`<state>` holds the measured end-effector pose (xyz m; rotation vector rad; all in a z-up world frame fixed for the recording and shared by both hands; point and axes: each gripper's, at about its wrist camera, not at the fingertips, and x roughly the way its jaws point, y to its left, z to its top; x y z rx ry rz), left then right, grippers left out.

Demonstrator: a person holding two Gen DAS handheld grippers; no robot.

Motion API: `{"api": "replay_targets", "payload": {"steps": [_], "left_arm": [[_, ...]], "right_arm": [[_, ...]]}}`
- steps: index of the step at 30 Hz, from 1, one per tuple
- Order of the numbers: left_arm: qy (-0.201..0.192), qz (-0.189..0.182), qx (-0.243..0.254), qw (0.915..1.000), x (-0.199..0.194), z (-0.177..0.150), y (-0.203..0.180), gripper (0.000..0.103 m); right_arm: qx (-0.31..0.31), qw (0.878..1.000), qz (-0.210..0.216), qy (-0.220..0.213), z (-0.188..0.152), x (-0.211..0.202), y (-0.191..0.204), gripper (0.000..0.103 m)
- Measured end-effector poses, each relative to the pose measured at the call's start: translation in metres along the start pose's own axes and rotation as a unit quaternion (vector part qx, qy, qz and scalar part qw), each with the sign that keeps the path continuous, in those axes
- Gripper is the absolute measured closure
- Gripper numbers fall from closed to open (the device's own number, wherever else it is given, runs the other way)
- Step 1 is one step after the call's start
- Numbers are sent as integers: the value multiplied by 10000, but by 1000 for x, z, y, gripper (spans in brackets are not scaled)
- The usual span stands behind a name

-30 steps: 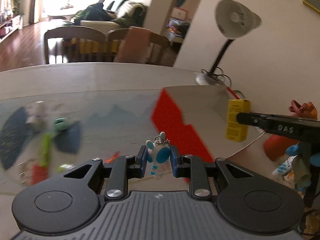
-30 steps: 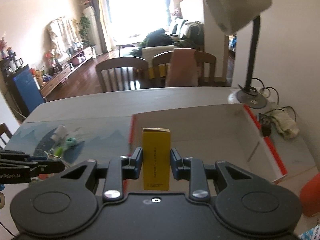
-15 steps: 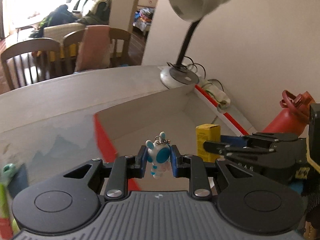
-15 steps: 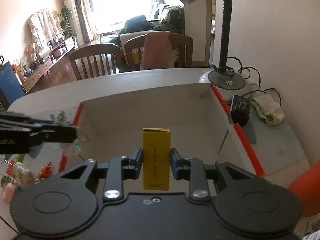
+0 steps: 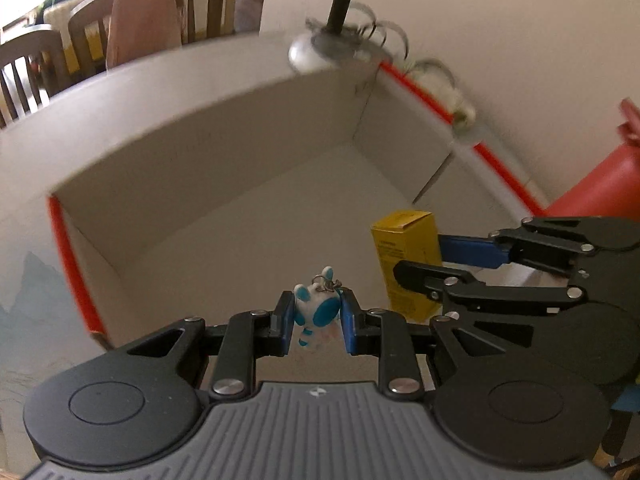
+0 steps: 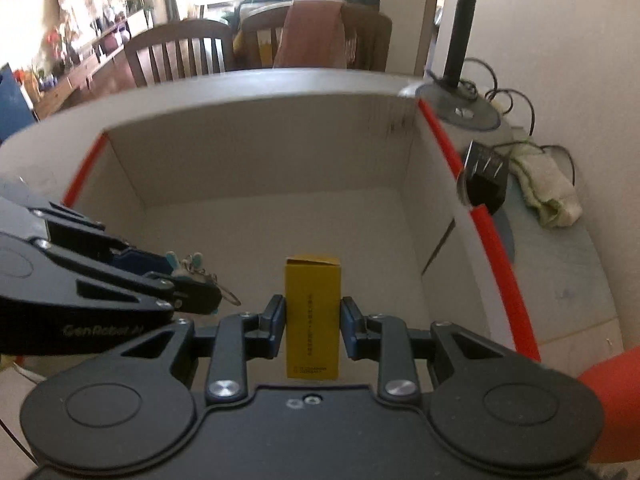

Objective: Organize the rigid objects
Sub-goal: 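Carry the yellow box and astronaut keychain with both grippers over the red shoebox, then open both grippers to drop the box and keychain into the shoebox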

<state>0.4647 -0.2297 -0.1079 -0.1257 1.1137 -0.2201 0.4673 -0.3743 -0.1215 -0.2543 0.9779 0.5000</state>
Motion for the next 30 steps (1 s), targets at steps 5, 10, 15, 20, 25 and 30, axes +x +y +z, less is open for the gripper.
{"api": "replay_targets", "payload": {"steps": [5,10,15,20,25,30], "left_arm": [[415,64,-13,9991,22,3,3,80],[590,206,-70,9980,34,7,8,80],[662,211,-154,9975,38,11,13,80],[711,365,-73,9968,42,13,9,80],[655,372,-33,9971,39,17,8,79],[450,173,-95,9988,23,14,5,79]], "right_arm": [[-102,9998,91,111,-5,6,-2,75],[-136,9998,97,128,-2,12,-4,75],[42,9999,99,132,4,19,-11,75],[196,9996,134,165,1,21,-17,74],[405,9989,240,39,2,12,-22,71],[430,9983,359,-165,5,-6,-22,66]]}}
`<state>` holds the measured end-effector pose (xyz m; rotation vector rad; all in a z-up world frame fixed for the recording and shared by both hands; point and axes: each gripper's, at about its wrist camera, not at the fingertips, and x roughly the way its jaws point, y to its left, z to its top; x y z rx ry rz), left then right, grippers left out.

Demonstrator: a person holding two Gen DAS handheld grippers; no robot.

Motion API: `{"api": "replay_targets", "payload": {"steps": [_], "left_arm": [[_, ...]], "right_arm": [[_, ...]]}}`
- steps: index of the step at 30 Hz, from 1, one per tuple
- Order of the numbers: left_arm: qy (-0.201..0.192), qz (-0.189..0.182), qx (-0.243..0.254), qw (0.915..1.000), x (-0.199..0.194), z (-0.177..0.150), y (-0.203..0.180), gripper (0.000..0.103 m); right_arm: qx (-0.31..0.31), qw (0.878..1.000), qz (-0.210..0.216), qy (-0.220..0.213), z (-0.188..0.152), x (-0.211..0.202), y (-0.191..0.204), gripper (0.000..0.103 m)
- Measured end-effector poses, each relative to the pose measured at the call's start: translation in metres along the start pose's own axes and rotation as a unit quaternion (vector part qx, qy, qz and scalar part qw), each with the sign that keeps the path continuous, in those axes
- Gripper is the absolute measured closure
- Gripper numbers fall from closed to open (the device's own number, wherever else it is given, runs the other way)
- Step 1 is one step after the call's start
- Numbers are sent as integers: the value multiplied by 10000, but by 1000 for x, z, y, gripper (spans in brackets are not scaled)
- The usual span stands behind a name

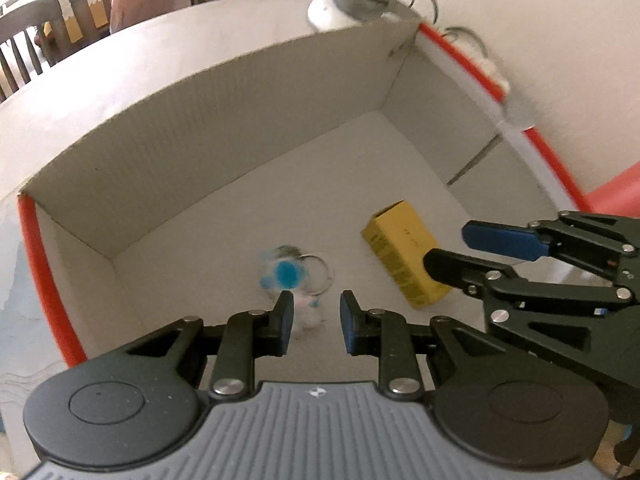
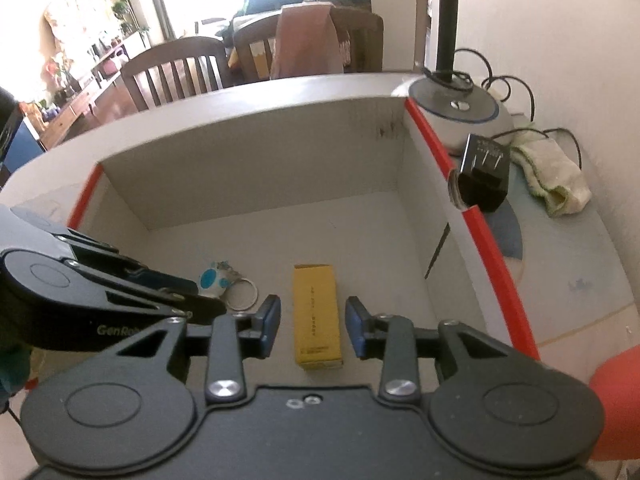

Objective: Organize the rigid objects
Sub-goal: 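Open both grippers to drop the box and keychain into the shoebox, then move both grippers back over the items on the mat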

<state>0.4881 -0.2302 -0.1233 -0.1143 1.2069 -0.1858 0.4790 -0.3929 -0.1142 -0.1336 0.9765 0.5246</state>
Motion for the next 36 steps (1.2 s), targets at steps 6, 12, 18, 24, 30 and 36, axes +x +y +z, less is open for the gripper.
{"api": "replay_targets", "payload": {"steps": [6,12,18,24,30,36], "left_arm": [[-368,-106,9,9993,-26,-10,-4,79],[-771,-32,41,9970,-61,-28,-4,79],[-1129,14,21,9936,-84,-43,-4,79],[-1445,13,-49,9895,-116,-70,3,79],[-1708,6,-200,9851,-143,-104,16,79],[-1915,-41,-256,9811,-168,-140,33,79]], "right_arm": [[-33,9998,63,-210,3,-19,5,57],[-55,9989,200,-422,0,-36,13,46],[-104,9975,356,-608,-8,-56,24,42],[-251,9954,503,-781,-17,-74,45,38],[-387,9927,684,-916,-26,-90,72,30],[-467,9907,771,-1023,-35,-103,107,27]]}}
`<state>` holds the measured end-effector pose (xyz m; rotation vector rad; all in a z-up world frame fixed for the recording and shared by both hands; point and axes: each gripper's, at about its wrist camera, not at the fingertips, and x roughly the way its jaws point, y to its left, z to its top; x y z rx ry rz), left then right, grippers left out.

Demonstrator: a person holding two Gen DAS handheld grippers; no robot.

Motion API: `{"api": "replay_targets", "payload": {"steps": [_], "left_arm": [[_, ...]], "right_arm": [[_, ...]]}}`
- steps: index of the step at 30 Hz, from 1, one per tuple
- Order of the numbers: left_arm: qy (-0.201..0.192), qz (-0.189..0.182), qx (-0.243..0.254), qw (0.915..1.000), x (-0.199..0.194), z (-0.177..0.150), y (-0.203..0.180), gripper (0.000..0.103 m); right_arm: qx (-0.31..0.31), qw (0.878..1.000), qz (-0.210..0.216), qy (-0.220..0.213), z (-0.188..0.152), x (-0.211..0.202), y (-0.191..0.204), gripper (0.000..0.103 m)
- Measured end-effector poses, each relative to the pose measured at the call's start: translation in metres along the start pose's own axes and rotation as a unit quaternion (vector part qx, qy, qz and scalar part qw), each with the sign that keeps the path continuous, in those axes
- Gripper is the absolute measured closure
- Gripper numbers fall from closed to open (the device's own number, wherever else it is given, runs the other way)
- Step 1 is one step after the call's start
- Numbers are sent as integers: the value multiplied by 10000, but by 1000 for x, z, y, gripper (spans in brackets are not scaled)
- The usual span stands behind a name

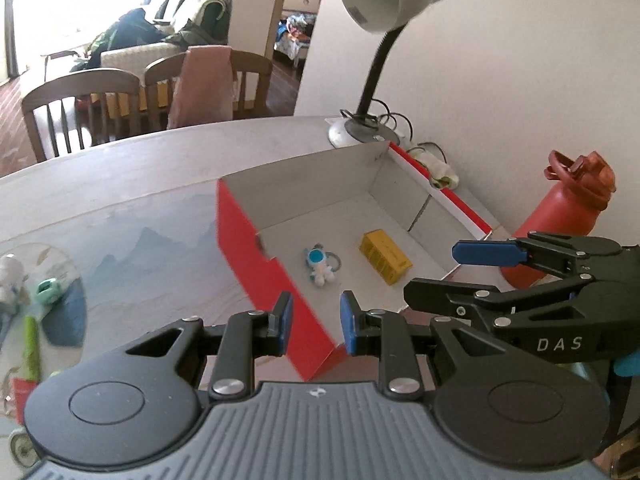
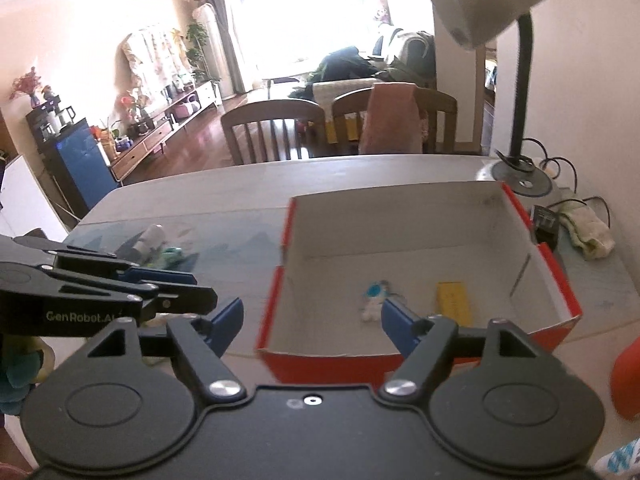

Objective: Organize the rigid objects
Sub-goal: 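Move both grippers back over the items on the mat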

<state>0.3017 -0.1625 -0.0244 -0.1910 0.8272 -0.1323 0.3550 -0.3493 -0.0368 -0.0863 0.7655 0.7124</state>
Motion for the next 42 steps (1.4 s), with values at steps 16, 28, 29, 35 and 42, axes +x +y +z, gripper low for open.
{"api": "replay_targets", "payload": {"steps": [16,28,29,35,42], "left_arm": [[-380,233,-214,9988,-87,-62,91,32],[-332,482,-520,9969,-118,-101,173,22],[-324,517,-529,9967,-119,-104,179,22],[-319,609,-653,9955,-121,-120,210,18],[-386,724,-805,9934,-112,-133,233,0]], "right_arm": [[-159,9995,287,-21,-30,-1,118,17],[-468,9971,572,155,-55,31,207,13],[-477,9969,595,169,-57,34,211,13],[-684,9953,626,264,-67,52,237,13],[-1222,9907,505,326,-77,73,263,13]]}}
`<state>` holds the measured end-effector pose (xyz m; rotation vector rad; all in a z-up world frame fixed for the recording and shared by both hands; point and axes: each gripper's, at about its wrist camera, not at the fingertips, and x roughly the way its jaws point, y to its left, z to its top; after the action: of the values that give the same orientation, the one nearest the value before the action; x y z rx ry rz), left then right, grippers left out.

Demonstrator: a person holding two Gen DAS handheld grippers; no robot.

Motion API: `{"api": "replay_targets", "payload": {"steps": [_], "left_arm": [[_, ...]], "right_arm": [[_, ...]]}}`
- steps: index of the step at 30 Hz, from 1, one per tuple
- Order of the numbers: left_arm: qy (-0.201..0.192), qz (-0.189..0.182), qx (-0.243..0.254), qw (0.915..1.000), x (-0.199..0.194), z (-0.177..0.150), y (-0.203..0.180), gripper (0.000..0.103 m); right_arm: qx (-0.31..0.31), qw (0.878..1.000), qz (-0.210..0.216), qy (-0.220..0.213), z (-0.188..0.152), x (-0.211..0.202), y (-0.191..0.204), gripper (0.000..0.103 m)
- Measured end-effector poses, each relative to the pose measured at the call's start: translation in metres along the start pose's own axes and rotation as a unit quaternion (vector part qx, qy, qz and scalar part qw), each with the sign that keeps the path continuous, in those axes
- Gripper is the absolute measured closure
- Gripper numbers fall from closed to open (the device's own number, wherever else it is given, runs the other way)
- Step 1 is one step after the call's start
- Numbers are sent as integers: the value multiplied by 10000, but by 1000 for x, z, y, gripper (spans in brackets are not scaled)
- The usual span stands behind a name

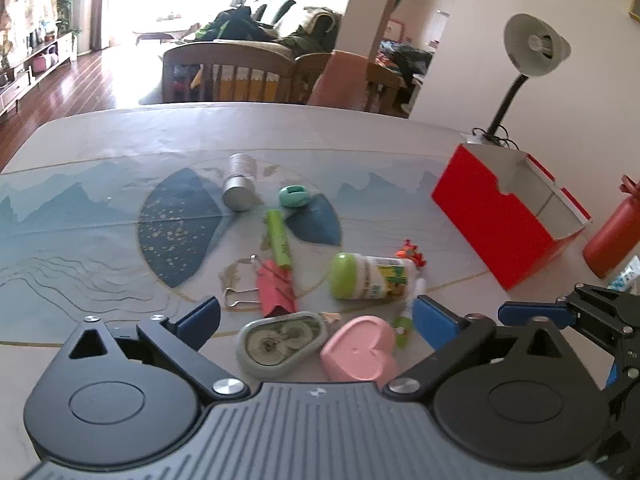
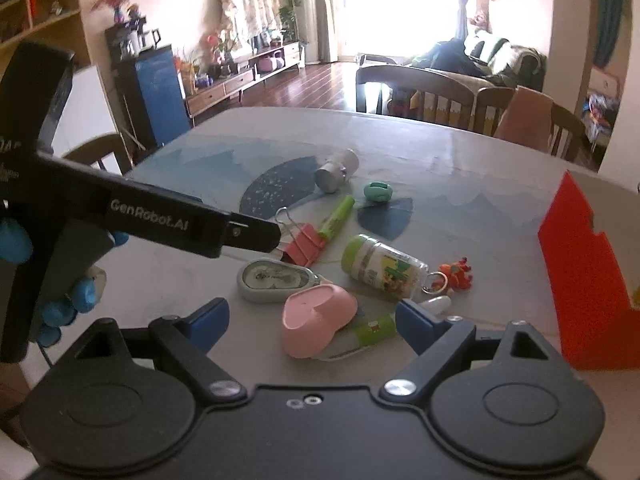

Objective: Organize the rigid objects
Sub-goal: 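Move both grippers back over the items on the mat, then grasp the pink heart dish with the right gripper while the left grasps the correction tape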

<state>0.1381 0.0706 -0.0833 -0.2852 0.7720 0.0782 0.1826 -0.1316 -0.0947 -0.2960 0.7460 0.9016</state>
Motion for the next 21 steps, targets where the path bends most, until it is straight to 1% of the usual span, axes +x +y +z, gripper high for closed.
{"api": "replay_targets", "payload": {"steps": [6,12,17,21], "left_arm": [[227,8,-241,9995,22,-6,13,0],[456,139,-430,9979,51,-15,19,0],[561,292,-511,9967,69,-19,23,0],[709,330,-531,9955,84,-22,28,0]], "right_arm": [[-433,9990,-16,136,-2,24,12,13],[-749,9967,40,302,-2,47,15,14],[-920,9948,124,418,-3,63,13,16],[-1072,9927,194,514,-4,73,11,17]]}}
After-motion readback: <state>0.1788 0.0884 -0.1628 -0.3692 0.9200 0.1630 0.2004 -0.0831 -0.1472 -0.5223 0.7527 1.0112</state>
